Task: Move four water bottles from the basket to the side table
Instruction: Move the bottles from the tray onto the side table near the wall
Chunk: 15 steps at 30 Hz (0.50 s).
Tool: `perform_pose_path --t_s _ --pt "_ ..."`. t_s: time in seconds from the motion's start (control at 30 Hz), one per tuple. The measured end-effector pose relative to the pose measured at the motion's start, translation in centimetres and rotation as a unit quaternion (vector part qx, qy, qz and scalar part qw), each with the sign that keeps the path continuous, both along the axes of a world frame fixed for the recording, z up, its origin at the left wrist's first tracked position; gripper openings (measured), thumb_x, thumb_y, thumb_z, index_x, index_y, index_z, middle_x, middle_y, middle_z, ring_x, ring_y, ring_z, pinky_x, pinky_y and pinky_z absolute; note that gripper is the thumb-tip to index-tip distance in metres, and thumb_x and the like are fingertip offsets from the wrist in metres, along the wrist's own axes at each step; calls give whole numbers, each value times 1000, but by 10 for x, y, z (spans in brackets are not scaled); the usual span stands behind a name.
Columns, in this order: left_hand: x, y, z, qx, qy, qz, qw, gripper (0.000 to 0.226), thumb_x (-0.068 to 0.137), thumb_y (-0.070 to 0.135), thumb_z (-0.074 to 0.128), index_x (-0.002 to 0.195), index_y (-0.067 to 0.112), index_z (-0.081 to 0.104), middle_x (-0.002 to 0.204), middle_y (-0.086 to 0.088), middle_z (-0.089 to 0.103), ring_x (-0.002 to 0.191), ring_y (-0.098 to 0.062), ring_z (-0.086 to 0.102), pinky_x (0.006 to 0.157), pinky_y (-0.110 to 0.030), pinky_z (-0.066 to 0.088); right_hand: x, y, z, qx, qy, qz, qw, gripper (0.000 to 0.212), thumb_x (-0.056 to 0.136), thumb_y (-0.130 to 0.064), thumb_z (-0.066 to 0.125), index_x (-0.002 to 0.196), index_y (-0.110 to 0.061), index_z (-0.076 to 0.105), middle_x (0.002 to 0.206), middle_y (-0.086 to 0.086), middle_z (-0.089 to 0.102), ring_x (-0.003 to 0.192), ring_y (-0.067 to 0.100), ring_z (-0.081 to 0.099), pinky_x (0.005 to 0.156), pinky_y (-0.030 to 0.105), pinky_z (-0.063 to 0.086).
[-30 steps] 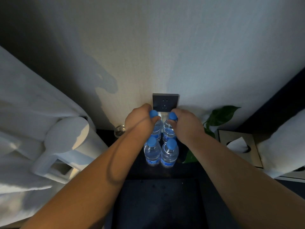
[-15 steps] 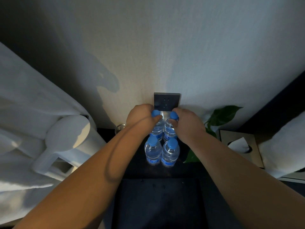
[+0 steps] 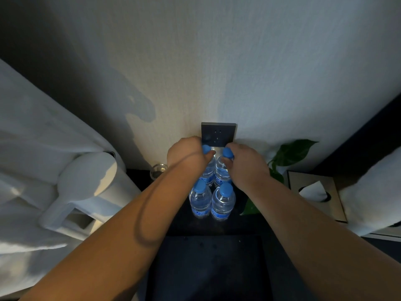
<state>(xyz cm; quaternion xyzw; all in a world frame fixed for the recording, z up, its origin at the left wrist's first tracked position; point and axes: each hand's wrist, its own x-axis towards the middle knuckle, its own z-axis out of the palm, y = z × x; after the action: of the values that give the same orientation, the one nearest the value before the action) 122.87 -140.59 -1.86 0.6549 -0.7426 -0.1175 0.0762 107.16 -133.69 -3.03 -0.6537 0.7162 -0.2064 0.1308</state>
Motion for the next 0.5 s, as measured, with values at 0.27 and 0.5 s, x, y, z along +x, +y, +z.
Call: perform_pose_path --t_s 0.27,0.5 --pt "11 3 2 -11 59 -90 994 32 90 42 69 113 19 69 102 -4 70 87 -21 62 69 -31 48 -5 -2 2 16 4 27 1000 23 100 -24 62 122 -18 62 109 7 67 97 25 62 79 35 50" --pt "3 2 -1 -10 55 -63 996 40 89 46 71 111 13 66 103 -10 69 89 -27 63 72 -33 50 -5 -5 5 37 50 48 997 45 95 -9 66 138 -20 57 116 9 65 102 29 64 84 35 54"
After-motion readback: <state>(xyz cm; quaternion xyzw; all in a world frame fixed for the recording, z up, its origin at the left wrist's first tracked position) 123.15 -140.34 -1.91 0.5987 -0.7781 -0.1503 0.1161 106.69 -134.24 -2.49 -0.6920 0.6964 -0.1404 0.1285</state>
